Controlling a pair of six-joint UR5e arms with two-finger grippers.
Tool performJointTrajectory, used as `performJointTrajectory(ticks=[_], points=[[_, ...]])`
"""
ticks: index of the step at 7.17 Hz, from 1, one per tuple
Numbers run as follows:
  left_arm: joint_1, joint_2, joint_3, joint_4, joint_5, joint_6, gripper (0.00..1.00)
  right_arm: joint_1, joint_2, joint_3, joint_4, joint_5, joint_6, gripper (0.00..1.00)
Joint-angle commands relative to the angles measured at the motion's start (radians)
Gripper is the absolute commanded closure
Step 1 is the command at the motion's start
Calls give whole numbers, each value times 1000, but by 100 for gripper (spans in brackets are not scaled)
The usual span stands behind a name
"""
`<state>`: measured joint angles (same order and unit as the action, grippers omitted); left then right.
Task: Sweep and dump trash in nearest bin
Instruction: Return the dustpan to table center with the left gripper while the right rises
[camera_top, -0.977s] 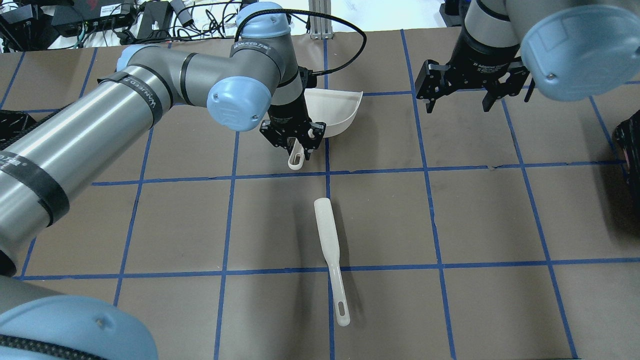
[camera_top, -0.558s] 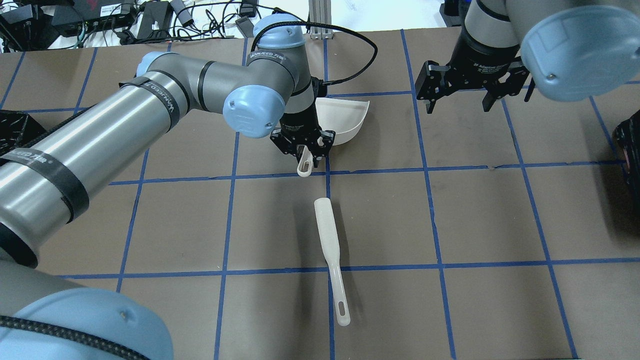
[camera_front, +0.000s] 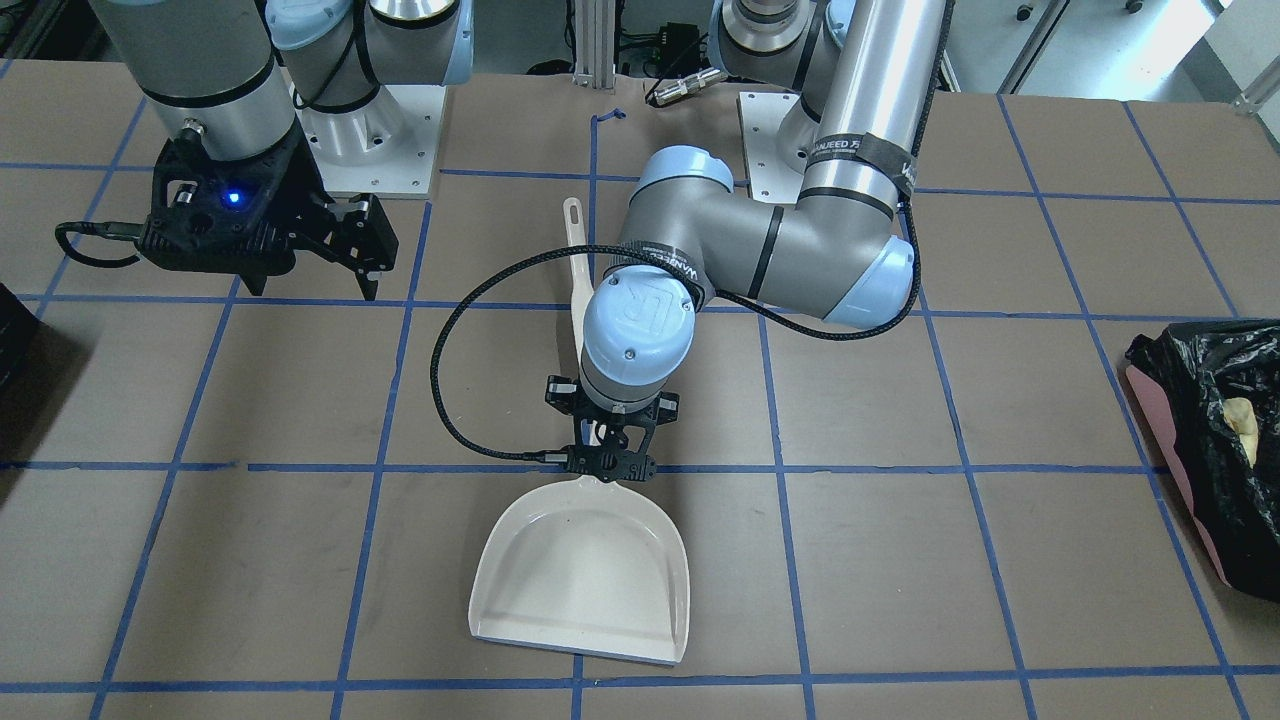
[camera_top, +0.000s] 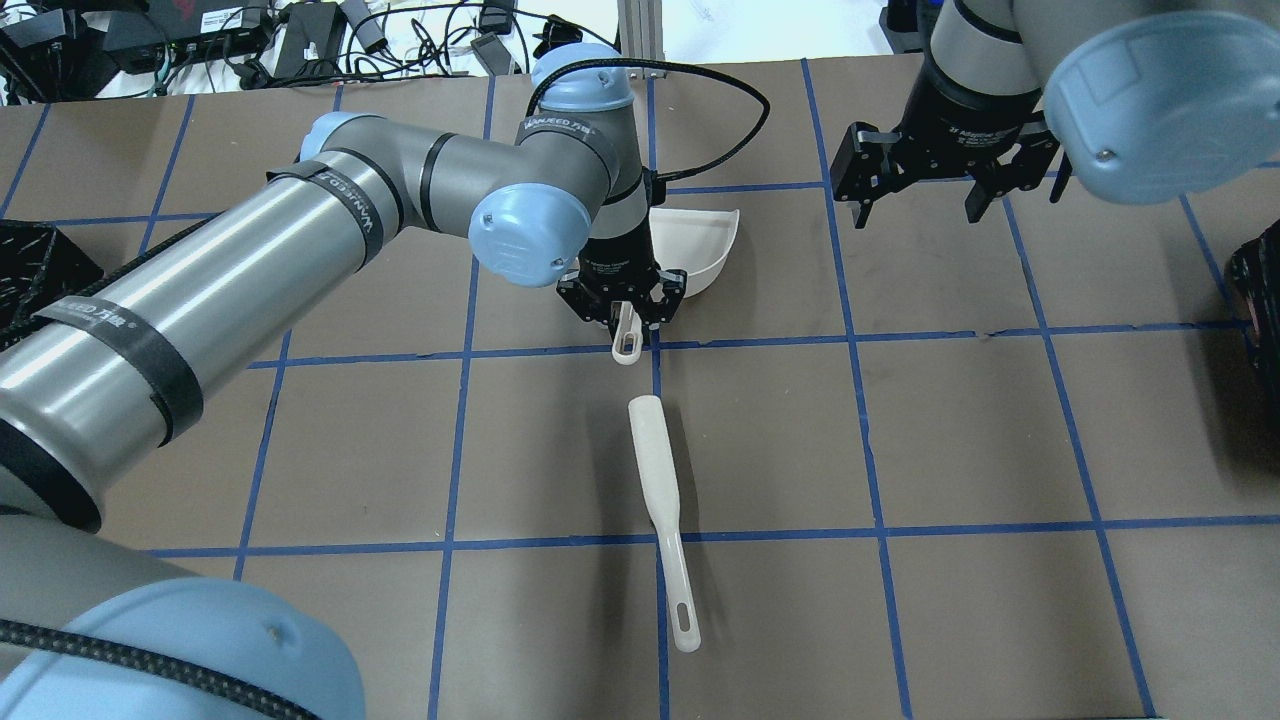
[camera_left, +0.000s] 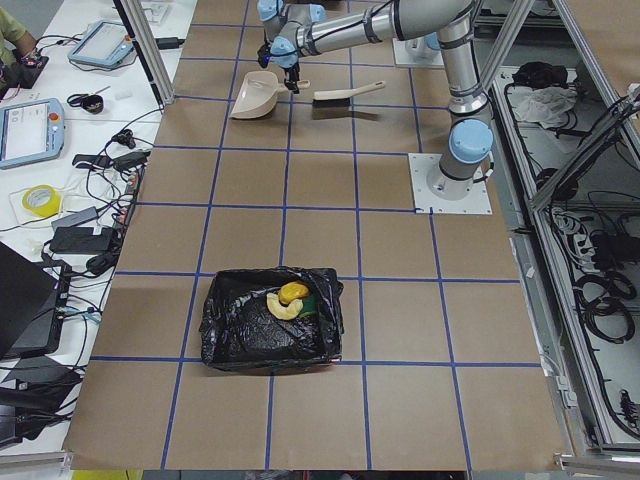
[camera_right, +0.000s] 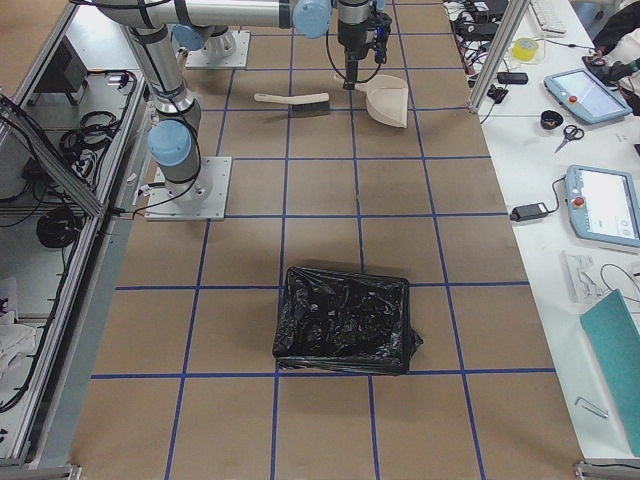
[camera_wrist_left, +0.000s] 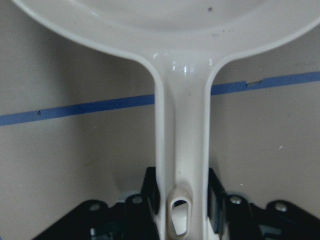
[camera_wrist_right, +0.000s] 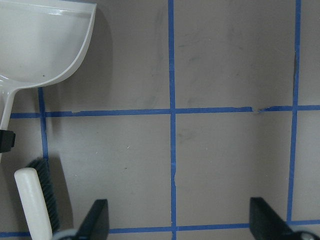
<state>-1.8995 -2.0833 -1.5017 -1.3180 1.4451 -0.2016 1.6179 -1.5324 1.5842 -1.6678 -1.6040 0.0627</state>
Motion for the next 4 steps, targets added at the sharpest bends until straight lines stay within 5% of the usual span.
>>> performJointTrajectory(ticks=[1, 4], points=[[-16, -3, 0, 2, 0, -12, 100, -1, 0, -1, -1, 1, -1, 0], [-18, -3, 0, 3, -23, -58, 100, -1, 1, -1, -1, 1, -1, 0]])
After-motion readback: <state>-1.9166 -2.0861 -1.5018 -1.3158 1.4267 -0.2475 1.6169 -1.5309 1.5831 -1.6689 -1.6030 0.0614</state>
